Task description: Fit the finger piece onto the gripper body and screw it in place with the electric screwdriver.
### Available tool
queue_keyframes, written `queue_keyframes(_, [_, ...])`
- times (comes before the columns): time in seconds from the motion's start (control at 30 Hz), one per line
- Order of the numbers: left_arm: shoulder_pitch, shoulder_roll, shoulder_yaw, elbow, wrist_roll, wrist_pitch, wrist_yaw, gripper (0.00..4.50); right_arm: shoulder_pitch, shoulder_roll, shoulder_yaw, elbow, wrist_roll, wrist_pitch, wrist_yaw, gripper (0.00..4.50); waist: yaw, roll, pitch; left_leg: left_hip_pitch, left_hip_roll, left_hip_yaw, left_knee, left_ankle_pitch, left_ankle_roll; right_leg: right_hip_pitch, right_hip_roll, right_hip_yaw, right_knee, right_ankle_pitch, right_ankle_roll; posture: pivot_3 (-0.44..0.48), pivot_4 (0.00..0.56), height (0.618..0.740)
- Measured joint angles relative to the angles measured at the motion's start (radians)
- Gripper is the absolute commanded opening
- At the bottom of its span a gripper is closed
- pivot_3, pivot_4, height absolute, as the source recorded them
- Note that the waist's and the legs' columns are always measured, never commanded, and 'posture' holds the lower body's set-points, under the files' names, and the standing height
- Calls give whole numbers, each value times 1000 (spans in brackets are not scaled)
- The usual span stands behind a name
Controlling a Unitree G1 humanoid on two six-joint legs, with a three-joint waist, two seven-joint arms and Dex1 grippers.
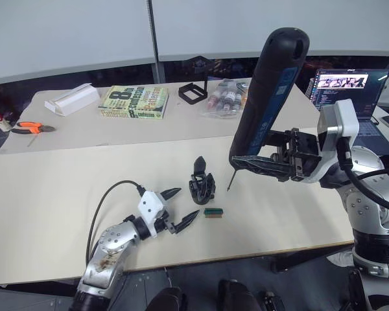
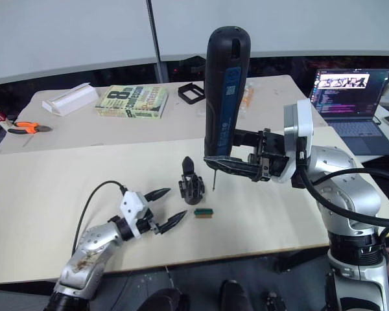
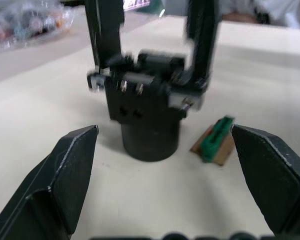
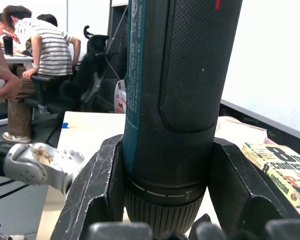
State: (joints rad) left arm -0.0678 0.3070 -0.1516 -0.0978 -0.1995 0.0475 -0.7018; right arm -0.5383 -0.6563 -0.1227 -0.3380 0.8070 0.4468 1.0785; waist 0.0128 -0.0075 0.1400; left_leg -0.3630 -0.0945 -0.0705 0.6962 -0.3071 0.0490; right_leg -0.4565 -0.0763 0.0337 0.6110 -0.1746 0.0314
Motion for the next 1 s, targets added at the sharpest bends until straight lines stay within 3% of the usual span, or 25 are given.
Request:
queue_keyframes(0.3, [-132,-80,-10,173,41,-20,66,4485,3,-6,-7,-8,0,0,0,1931,0,0,0,0,0,0,0,0,0,0,0,0,0,0,0,0,150,740])
queue_keyframes(1.0, [-237,-113,-30,326,62,-59,30,4485,49,-23,-23,-22,-1,-1,0,1931,1,-1,0,-1,0,0,1,0,-1,0,0,0,0,0,0,0,150,740])
